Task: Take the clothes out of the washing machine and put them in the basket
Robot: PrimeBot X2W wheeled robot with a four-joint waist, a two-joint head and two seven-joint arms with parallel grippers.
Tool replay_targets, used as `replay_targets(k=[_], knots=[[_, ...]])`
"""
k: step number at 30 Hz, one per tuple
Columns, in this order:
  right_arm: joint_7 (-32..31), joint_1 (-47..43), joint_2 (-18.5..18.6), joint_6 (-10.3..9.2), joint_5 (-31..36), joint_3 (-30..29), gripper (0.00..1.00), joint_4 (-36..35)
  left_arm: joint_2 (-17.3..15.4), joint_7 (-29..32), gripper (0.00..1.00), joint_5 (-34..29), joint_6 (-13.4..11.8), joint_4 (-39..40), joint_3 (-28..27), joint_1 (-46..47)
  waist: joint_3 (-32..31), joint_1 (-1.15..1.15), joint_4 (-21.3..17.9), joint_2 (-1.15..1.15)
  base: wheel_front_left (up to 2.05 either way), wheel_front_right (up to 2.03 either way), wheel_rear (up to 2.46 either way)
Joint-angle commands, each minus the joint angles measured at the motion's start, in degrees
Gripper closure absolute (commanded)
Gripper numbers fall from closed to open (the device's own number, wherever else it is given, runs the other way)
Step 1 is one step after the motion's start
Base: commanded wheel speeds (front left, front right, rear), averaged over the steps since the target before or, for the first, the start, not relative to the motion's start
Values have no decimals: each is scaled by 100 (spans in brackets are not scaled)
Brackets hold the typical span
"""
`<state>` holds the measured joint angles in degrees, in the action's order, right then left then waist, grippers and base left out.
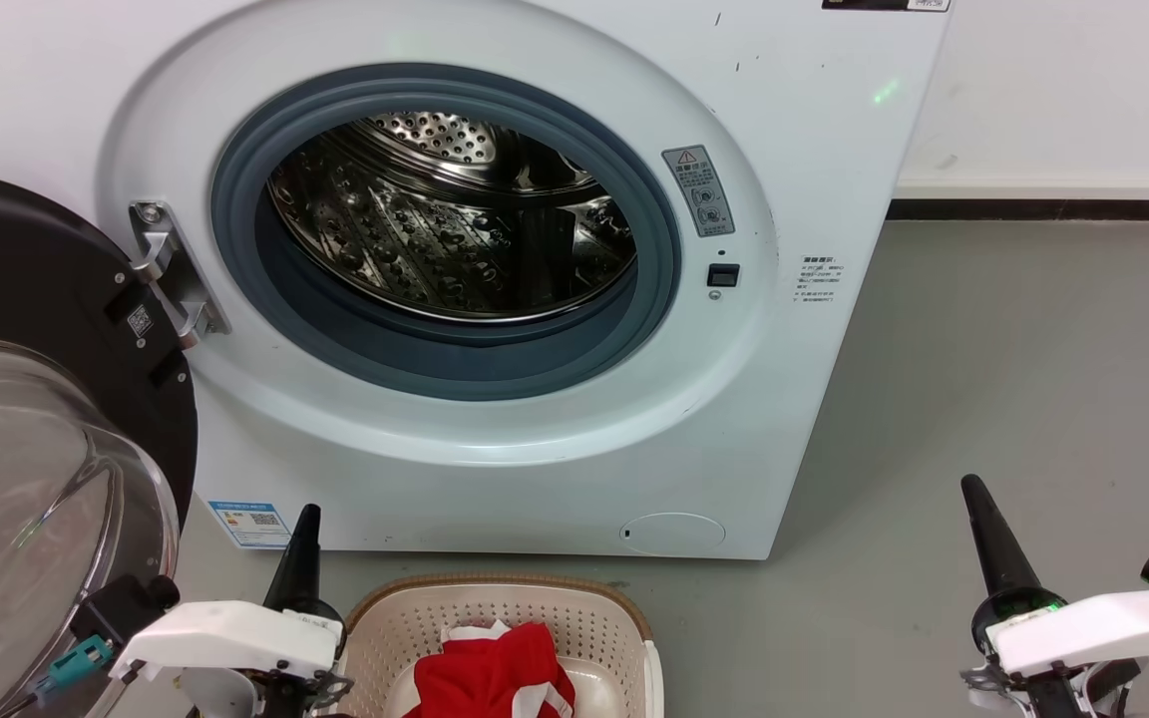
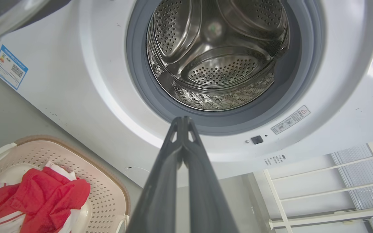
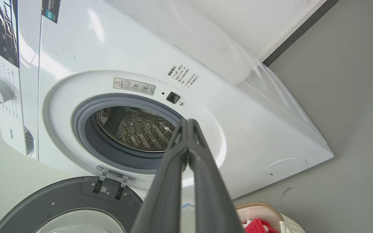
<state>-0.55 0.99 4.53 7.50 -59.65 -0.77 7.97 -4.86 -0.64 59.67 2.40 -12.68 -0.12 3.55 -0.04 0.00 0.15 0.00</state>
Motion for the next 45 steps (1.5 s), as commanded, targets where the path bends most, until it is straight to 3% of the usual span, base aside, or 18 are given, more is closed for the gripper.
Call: replay_targets(k=[1,45], knots=[[-22,141,42,0,-213,-23,100,-1,1,37,100,176,44,35,-49,149,0,0,0,0,0,0,0],[-317,445,12,-1,-2645,-270,100,450,153,557,100,2487,408,-98,-509,264,15,0,-11,0,0,0,0]])
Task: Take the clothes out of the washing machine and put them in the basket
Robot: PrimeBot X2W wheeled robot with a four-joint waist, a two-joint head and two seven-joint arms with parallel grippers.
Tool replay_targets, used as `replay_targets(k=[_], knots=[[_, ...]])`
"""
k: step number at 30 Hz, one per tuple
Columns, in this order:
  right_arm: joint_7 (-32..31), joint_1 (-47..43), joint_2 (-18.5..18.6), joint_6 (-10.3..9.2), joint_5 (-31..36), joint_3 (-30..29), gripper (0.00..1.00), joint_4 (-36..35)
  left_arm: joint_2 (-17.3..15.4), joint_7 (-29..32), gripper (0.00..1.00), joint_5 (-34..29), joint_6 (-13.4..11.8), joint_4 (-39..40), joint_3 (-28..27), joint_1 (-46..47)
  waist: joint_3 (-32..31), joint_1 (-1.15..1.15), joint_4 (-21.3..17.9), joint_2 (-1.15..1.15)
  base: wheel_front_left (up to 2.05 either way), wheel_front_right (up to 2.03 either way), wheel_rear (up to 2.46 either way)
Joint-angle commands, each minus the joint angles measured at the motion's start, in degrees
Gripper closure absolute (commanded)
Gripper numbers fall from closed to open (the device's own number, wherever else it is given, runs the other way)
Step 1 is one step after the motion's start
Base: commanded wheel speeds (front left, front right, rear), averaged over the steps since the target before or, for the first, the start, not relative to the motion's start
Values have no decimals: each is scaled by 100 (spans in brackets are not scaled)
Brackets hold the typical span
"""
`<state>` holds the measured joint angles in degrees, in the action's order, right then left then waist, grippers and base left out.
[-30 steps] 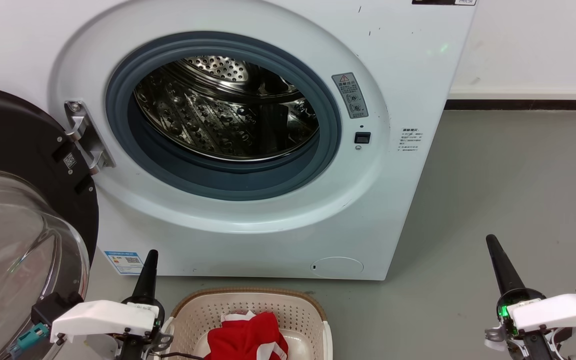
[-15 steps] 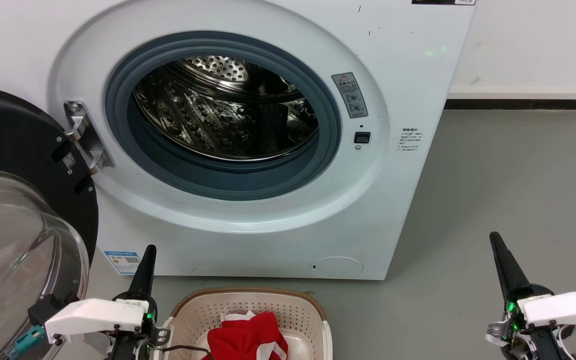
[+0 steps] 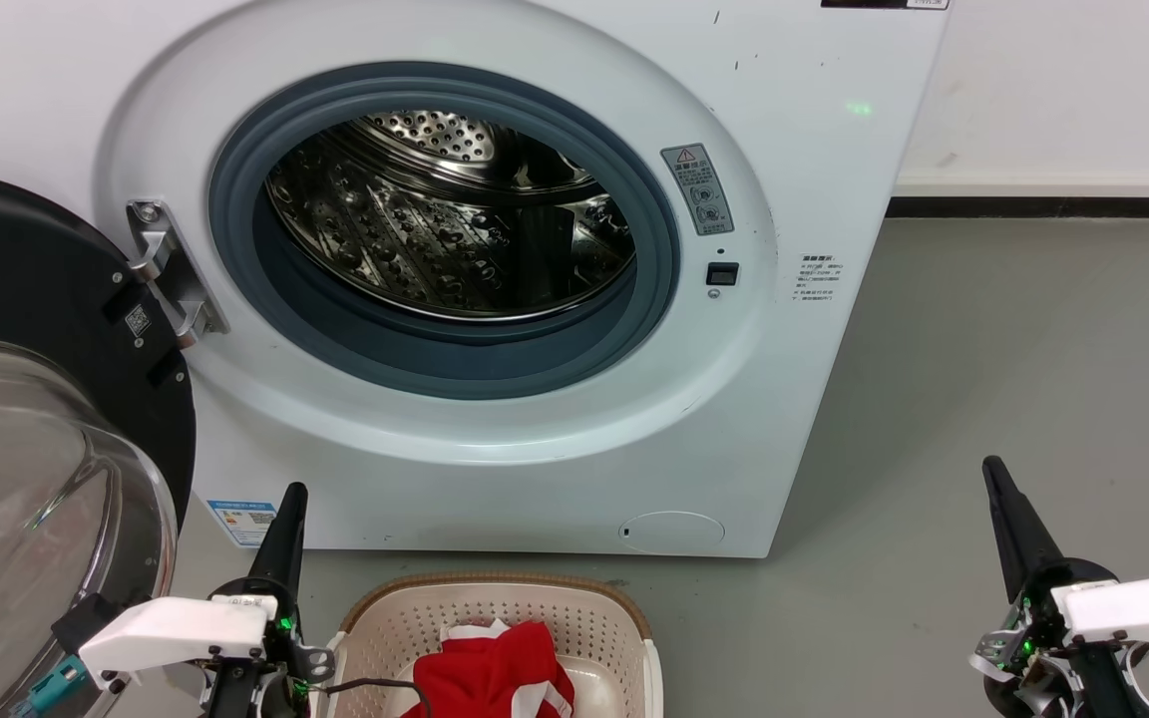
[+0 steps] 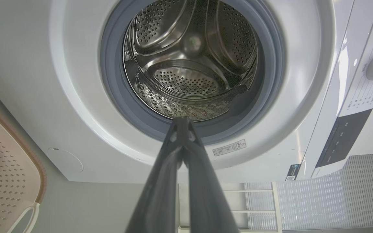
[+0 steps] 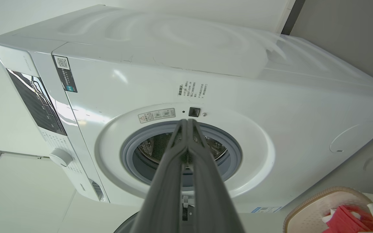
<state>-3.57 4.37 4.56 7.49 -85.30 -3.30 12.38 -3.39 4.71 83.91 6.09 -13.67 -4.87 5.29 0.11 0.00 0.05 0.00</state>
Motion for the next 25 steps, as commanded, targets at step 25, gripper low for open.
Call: replay_targets(k=[25], knots=[[-145,203,-31,0,-875,-130,100,168,59,206,100,853,156,-45,-189,115,7,0,-5,0,0,0,0]])
